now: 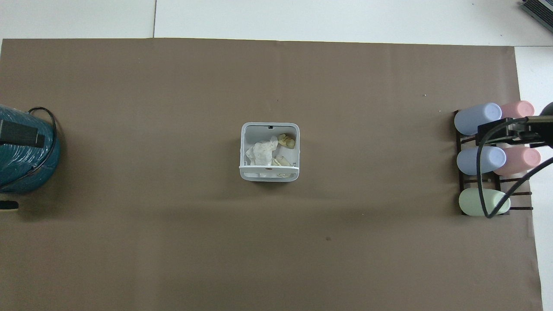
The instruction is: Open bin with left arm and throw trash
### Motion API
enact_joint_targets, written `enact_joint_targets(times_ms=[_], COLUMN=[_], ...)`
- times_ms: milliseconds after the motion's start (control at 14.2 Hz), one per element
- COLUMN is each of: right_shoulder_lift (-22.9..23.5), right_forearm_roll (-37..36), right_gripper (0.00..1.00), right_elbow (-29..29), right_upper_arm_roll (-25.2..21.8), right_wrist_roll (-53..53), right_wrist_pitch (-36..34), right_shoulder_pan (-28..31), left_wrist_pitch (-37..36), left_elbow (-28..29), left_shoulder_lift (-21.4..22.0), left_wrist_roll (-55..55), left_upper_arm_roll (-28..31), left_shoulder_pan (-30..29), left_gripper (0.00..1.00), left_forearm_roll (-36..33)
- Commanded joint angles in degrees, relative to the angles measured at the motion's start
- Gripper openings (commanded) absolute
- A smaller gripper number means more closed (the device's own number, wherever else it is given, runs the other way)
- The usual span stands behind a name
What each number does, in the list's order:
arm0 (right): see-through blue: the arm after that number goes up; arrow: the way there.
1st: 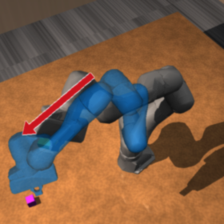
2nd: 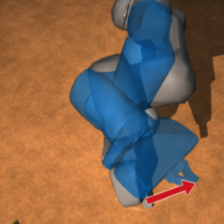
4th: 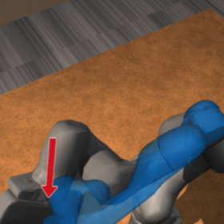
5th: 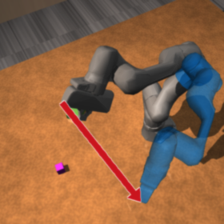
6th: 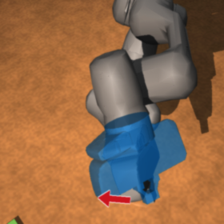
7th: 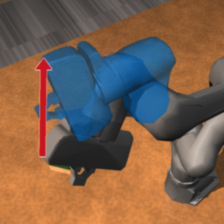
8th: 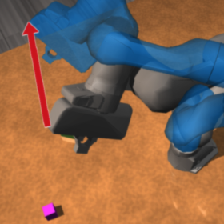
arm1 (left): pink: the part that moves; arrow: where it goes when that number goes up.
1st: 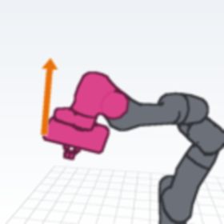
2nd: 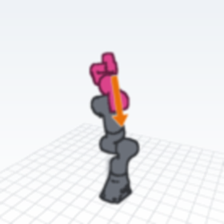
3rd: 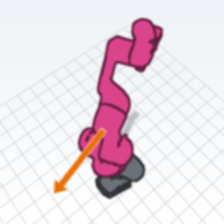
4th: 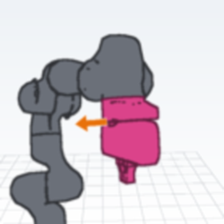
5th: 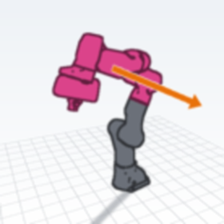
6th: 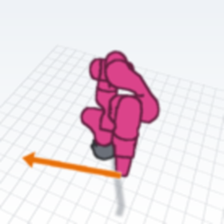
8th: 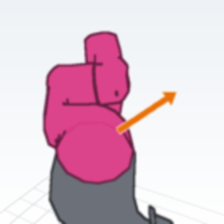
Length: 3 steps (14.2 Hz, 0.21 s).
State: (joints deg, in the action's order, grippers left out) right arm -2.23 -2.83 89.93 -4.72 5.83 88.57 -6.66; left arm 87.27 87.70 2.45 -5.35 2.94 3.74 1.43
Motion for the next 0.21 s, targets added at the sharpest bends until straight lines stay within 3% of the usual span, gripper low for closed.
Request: enact_joint_targets(times_ms=[0,141], right_shoulder_lift=[-0.2,-0.7], right_forearm_roll=[1.2,1.2], right_gripper=[1.00,1.00], right_elbow=[-0.3,0.0], right_upper_arm_roll=[-1.3,-3.3], right_wrist_roll=[-1.5,-1.5], right_wrist_pitch=[-1.8,-1.7], right_shoulder_pan=[-0.4,-2.1], left_wrist_pitch=[1.4,1.4], left_elbow=[2.0,2.0], left_shoulder_lift=[1.6,1.6], left_wrist_roll=[-0.6,-0.6], left_upper_arm_roll=[0.3,0.2], left_shoulder_pan=[0.7,0.7], left_gripper=[1.00,1.00], left_forearm_roll=[-1.3,-1.3])
